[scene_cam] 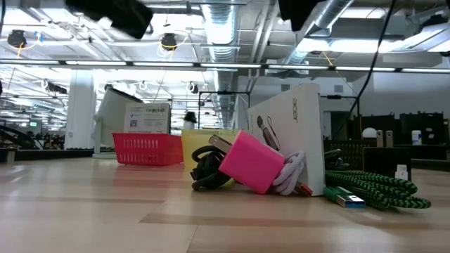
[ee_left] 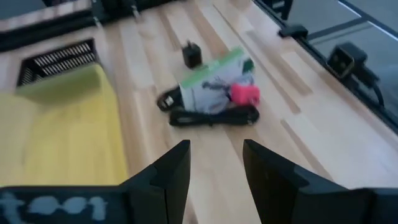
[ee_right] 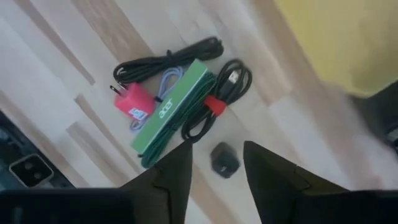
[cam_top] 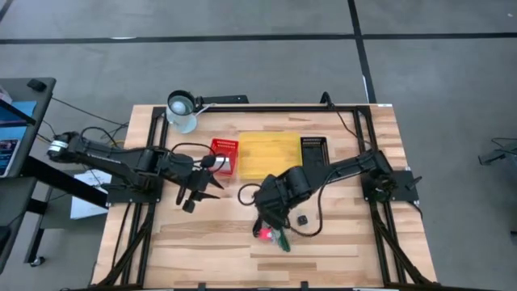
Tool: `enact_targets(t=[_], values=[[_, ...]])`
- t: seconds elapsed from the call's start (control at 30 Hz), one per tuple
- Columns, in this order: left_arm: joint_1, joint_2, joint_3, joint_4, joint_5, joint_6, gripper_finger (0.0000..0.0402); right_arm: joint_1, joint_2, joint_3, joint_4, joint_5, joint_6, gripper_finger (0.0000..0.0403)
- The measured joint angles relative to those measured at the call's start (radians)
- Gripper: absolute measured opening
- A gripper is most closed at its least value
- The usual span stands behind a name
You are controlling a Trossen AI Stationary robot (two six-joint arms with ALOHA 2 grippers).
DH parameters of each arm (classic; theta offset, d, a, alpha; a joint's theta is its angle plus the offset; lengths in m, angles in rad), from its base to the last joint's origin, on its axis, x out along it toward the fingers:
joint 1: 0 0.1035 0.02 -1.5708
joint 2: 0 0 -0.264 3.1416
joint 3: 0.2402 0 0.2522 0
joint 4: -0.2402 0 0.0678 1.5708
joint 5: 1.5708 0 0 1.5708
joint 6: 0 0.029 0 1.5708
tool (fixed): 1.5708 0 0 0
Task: Pick and place items into bin
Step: Put the card reader box into the red bin
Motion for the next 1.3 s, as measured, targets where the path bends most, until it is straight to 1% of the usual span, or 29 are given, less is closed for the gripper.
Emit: enact_targets(t=[0.2,0.27,0.37,0.5,0.6,0.67,0.77,0.93,1.2,1.3], values=[[0.000,0.123,0.201,-0.174,-0.016,0.047,0.0139,-0.048,-0.117,0.000,0.000,0.034,-0.184,0.0104],[0.000,0.178,0.270,-0.226,-0.034,0.071,0.0139,-0.053,-0.181,0.000,0.000,0.096,-0.252,0.0095],[0.000,0.251,0.355,-0.291,-0.059,0.112,0.0139,-0.050,-0.283,0.001,0.000,0.223,-0.362,0.0084],[0.000,0.340,0.458,-0.363,-0.077,0.227,0.0139,-0.031,-0.416,0.002,0.000,0.369,-0.476,0.0074],[0.003,0.411,0.535,-0.432,-0.115,0.329,0.0139,-0.029,-0.496,0.002,0.000,0.458,-0.527,0.0071],[0.007,0.459,0.587,-0.473,-0.144,0.380,0.0139,-0.035,-0.534,0.002,0.000,0.493,-0.555,0.0071],[0.010,0.529,0.655,-0.522,-0.160,0.440,0.0139,-0.058,-0.576,0.002,0.000,0.501,-0.597,0.0071],[0.004,0.638,0.757,-0.593,-0.126,0.528,0.0139,-0.102,-0.614,0.002,0.000,0.499,-0.659,0.0071],[-0.019,0.791,0.922,-0.674,-0.122,0.639,0.0139,-0.152,-0.618,0.001,0.000,0.472,-0.735,0.0071],[-0.029,0.846,0.989,-0.700,-0.117,0.649,0.0139,-0.164,-0.614,0.001,0.000,0.469,-0.771,0.0071]])
